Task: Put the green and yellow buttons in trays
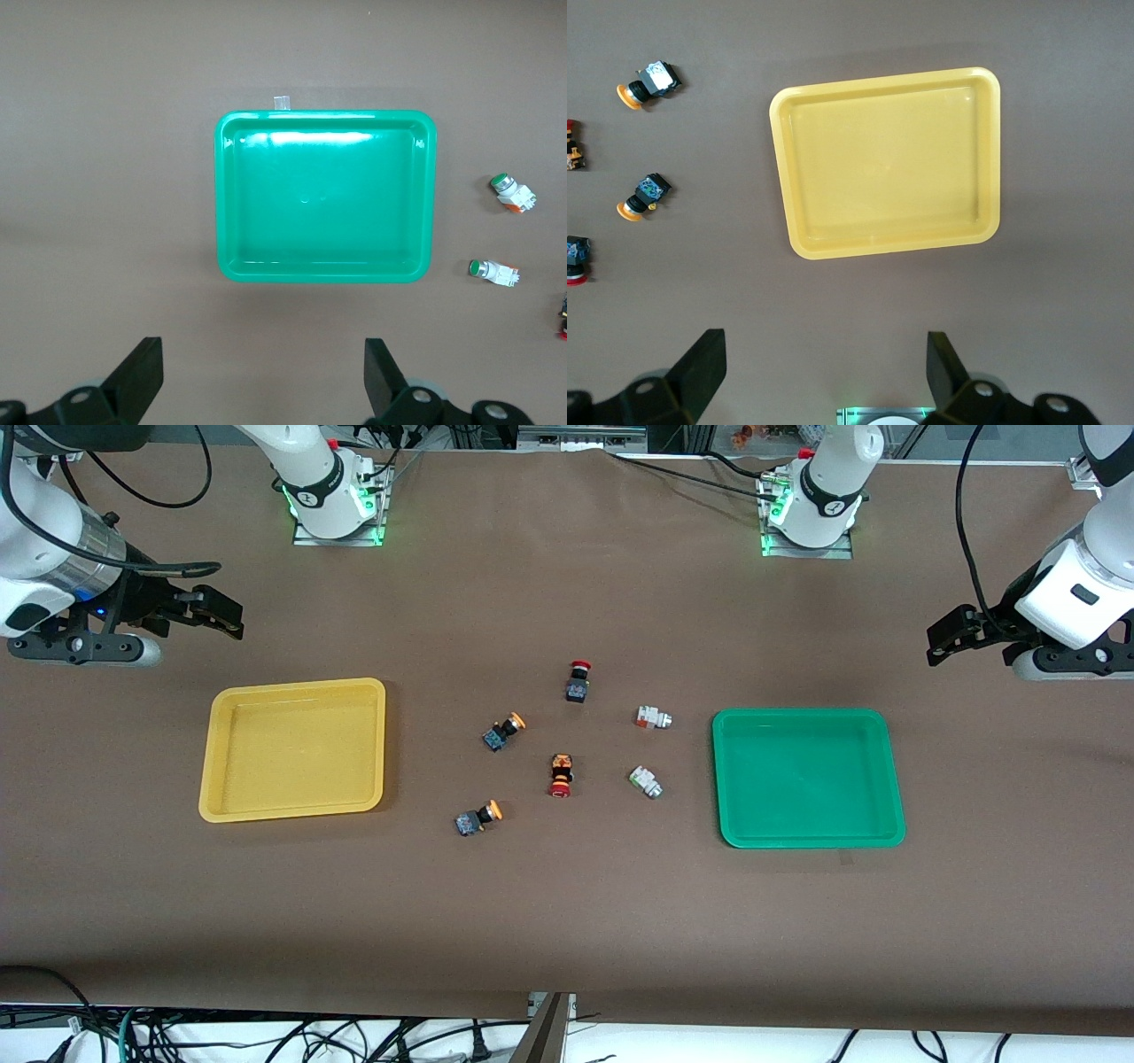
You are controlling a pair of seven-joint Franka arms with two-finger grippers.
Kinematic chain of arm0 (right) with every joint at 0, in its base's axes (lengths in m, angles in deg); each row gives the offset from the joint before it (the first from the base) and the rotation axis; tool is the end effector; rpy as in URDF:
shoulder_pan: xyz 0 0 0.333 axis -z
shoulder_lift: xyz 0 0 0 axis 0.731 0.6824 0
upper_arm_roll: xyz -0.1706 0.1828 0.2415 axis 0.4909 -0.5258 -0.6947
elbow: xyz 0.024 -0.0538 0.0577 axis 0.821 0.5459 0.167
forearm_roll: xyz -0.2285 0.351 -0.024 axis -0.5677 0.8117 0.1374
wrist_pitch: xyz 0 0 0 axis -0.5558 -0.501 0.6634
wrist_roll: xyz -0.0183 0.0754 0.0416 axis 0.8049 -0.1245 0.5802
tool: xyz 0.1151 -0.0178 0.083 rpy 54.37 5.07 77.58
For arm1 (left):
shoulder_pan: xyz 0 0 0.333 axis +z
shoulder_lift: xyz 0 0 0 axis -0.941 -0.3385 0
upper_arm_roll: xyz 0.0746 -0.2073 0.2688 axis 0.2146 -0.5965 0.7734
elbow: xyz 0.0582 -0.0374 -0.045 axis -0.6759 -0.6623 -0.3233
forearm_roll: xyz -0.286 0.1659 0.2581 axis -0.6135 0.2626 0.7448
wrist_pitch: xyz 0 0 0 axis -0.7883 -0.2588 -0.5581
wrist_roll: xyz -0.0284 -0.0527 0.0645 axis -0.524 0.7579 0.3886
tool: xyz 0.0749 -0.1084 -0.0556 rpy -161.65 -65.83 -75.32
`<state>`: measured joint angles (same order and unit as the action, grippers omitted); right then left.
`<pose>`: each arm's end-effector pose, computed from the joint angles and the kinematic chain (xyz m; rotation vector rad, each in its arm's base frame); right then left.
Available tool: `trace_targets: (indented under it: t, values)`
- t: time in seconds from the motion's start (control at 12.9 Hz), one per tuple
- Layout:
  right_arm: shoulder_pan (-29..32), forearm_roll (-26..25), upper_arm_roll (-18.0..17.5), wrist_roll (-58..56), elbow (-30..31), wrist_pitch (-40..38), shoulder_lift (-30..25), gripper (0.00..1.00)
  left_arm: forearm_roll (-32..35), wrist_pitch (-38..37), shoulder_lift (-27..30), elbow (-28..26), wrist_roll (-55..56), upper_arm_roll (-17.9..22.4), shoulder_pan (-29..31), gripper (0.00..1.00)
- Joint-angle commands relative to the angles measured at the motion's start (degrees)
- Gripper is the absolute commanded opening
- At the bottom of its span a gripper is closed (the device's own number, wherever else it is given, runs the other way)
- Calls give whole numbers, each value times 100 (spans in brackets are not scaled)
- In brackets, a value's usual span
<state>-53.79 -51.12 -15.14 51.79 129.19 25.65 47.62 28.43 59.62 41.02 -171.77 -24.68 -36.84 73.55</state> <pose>0.5718 0.0873 0.5789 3.1277 -0.0428 -0.1906 0.5746 -0.0277 0.5710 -3.1253 -0.0452 0.0336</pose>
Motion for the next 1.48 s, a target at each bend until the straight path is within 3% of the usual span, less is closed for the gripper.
trace_targets:
  t: [0.0, 0.47, 0.54, 0.78, 1.01, 1.17, 1.4]
  values:
    - [23, -116, -48, -79, 40, 11, -74, 100, 120, -150, -106, 208, -96, 2, -43, 100]
    - [-186, -107, -57, 26, 40, 81, 188, 100, 85, -150, -219, 208, -78, 2, -43, 100]
    - [-362, -72, -57, 470, 40, 264, 476, 100, 94, -176, -560, 217, -70, 2, -69, 100]
    - [-828, 216, -57, 2377, 40, 1535, 1566, 100, -63, -378, -817, 243, 69, 2, -69, 100]
    - [-1240, 709, -48, 4239, -65, 3441, 2979, 100, -722, 198, -1440, 278, 1612, -50, -209, 100]
    - [-1645, 763, -39, 5400, -703, 4454, 4017, 100, -776, 745, -1940, 558, 2693, -50, -665, 100]
    - [-1673, 781, -48, 5932, -1593, 4625, 4837, 100, -733, 1001, -2775, 1147, 4469, -50, -1429, 100]
